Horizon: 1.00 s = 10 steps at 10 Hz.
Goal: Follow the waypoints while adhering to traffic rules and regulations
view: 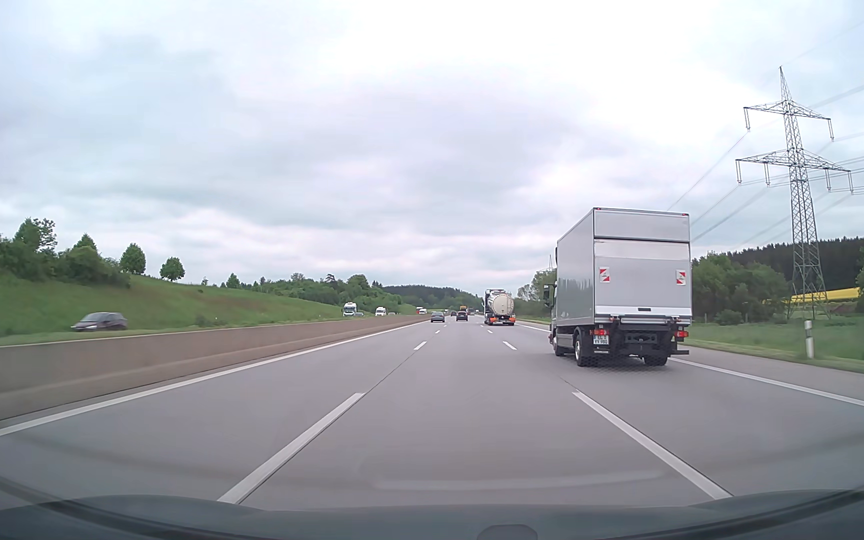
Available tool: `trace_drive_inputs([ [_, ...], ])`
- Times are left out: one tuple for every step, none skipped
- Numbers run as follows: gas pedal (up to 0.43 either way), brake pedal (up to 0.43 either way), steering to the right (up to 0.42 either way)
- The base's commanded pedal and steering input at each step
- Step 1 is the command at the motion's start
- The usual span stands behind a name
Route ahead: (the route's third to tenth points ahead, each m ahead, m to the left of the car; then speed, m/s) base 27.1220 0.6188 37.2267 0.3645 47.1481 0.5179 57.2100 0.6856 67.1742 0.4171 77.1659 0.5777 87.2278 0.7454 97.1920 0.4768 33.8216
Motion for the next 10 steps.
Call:
trace_drive_inputs([
  [0.299, 0.0, -0.001],
  [0.299, 0.0, -0.001],
  [0.299, 0.0, -0.002],
  [0.299, 0.0, -0.002],
  [0.299, 0.0, -0.002],
  [0.299, 0.0, -0.002],
  [0.299, 0.0, -0.002],
  [0.299, 0.0, -0.002],
  [0.299, 0.0, -0.002],
  [0.299, 0.0, -0.001],
])
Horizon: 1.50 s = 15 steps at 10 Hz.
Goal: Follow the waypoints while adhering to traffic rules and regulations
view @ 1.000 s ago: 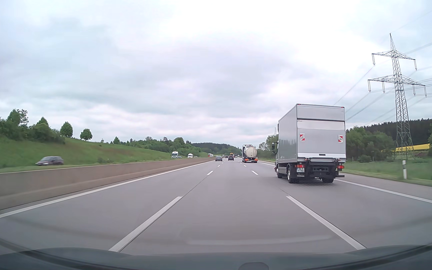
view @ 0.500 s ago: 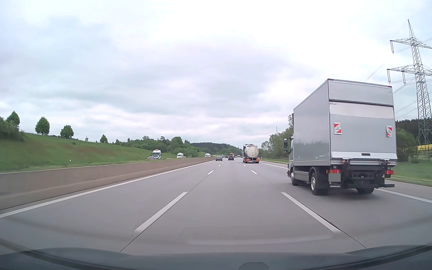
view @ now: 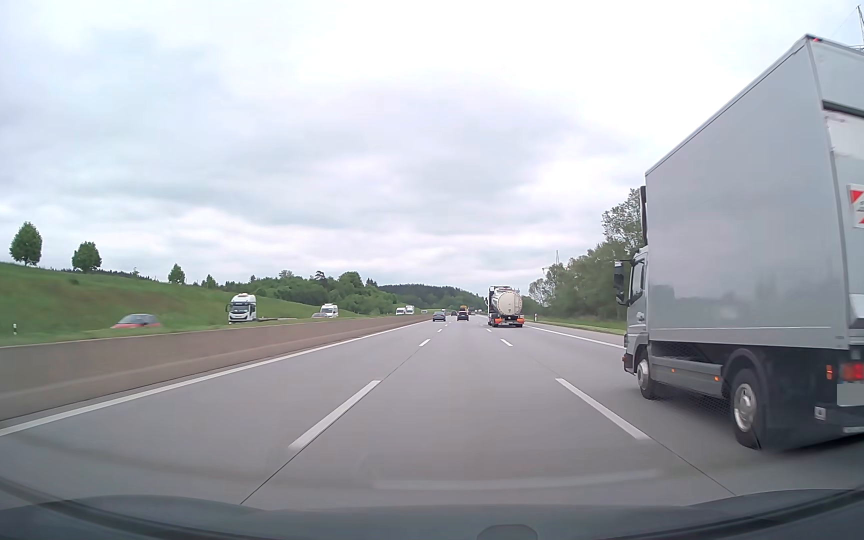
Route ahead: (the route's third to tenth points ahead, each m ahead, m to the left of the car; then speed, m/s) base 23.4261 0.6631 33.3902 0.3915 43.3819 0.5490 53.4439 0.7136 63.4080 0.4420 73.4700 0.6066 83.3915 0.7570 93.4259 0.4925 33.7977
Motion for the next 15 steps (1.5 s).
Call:
trace_drive_inputs([
  [0.299, 0.0, -0.001],
  [0.299, 0.0, -0.001],
  [0.299, 0.0, -0.001],
  [0.299, 0.0, -0.001],
  [0.299, 0.0, -0.001],
  [0.299, 0.0, -0.001],
  [0.299, 0.0, -0.001],
  [0.299, 0.0, -0.001],
  [0.299, 0.0, -0.001],
  [0.299, 0.0, -0.001],
  [0.299, 0.0, -0.001],
  [0.299, 0.0, -0.001],
  [0.299, 0.0, -0.001],
  [0.299, 0.0, -0.001],
  [0.299, 0.0, -0.001],
])
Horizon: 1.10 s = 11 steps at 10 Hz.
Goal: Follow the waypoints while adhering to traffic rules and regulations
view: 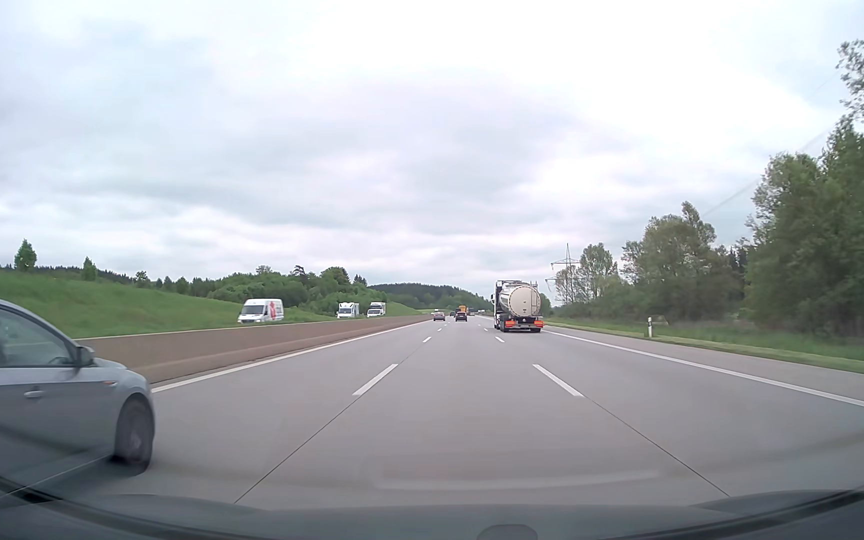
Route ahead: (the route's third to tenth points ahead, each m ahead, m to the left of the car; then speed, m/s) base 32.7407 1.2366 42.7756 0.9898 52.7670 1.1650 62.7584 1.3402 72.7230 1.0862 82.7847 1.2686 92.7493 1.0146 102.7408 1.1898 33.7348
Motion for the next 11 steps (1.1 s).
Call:
trace_drive_inputs([
  [0.299, 0.0, -0.001],
  [0.299, 0.0, -0.001],
  [0.299, 0.0, -0.001],
  [0.299, 0.0, -0.001],
  [0.299, 0.0, -0.001],
  [0.299, 0.0, -0.001],
  [0.299, 0.0, -0.001],
  [0.299, 0.0, -0.001],
  [0.299, 0.0, -0.001],
  [0.299, 0.0, -0.001],
  [0.299, 0.0, -0.001],
])
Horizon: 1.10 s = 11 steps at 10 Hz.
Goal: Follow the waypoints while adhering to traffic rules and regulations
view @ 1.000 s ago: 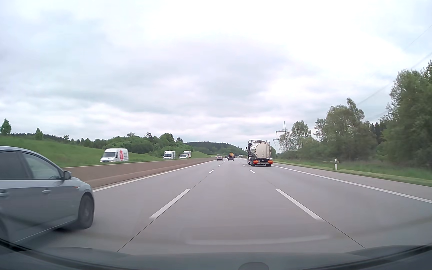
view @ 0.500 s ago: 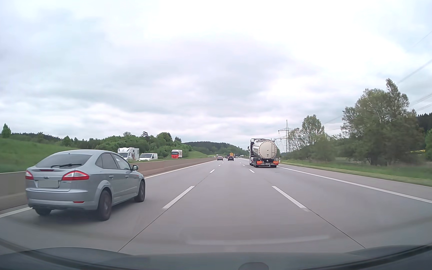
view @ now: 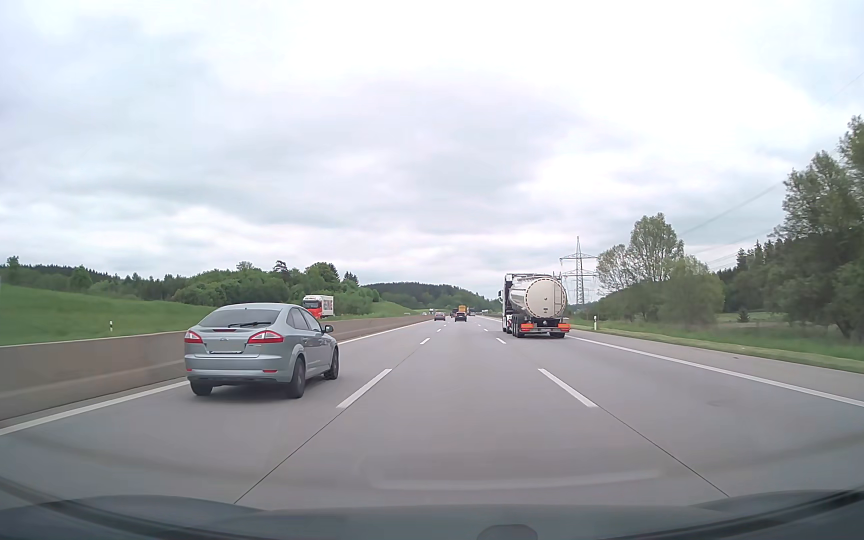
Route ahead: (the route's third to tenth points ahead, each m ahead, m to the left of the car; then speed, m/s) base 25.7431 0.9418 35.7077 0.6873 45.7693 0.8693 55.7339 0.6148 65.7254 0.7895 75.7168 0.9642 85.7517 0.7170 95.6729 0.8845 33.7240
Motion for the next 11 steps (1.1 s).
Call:
trace_drive_inputs([
  [0.299, 0.0, -0.001],
  [0.299, 0.0, -0.001],
  [0.299, 0.0, -0.001],
  [0.299, 0.0, -0.001],
  [0.299, 0.0, -0.001],
  [0.299, 0.0, -0.001],
  [0.299, 0.0, -0.001],
  [0.299, 0.0, -0.001],
  [0.299, 0.0, -0.001],
  [0.299, 0.0, -0.001],
  [0.299, 0.0, -0.001],
])
